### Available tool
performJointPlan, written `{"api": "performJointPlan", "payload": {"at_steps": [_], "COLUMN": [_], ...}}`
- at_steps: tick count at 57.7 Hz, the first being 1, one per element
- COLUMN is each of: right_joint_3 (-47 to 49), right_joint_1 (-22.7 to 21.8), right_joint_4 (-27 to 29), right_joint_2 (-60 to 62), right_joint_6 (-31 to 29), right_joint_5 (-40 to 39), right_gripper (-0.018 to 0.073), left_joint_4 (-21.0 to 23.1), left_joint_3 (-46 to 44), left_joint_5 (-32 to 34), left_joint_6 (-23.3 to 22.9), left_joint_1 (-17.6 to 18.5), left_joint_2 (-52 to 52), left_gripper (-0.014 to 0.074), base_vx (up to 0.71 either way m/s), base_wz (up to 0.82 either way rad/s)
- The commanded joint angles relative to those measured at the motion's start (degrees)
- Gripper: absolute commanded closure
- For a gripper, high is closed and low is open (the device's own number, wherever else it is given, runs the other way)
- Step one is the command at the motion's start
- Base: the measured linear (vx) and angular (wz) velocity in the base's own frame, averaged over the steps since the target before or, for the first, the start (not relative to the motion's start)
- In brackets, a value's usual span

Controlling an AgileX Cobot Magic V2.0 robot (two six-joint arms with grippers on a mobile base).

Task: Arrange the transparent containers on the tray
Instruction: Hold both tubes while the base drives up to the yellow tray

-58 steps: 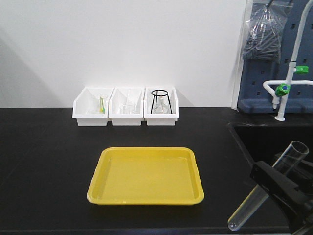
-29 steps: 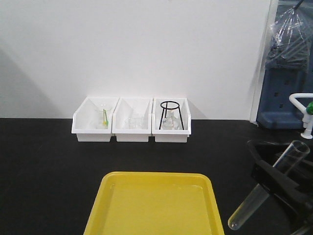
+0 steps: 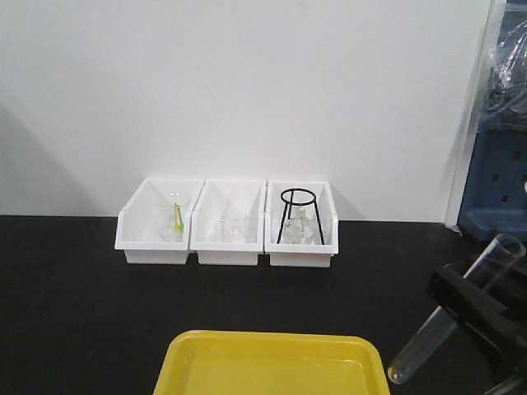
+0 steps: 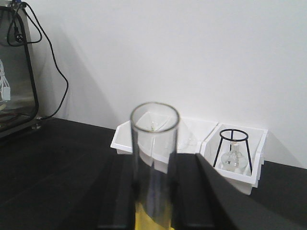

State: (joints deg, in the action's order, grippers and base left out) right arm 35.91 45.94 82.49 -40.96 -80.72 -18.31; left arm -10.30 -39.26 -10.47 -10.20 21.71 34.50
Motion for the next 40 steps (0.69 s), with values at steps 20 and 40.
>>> {"api": "performJointPlan", "payload": {"at_steps": [20,40], "right_joint_3": [1.81,1.81], "right_joint_1": [-0.18,-0.18], "right_joint_4": [-1.66,-1.66], "right_joint_2": [0.32,0.32], "right_joint_6": [-0.68,-0.6], "right_joint_5": [-0.57,-0.57], "right_gripper": [0.0342,0.0342], "left_joint_4": [-0.1,-0.1], "left_joint_3": [-2.12,-2.12], "left_joint_5": [4.79,4.79], "left_joint_6": [-0.25,-0.25], "left_joint_1": [-0.08,-0.08], "left_joint_2": [0.06,0.06], "left_gripper": [0.0468,0.0468], "base_vx": [0.12,0.05], "base_wz": [-0.01,0.0]}}
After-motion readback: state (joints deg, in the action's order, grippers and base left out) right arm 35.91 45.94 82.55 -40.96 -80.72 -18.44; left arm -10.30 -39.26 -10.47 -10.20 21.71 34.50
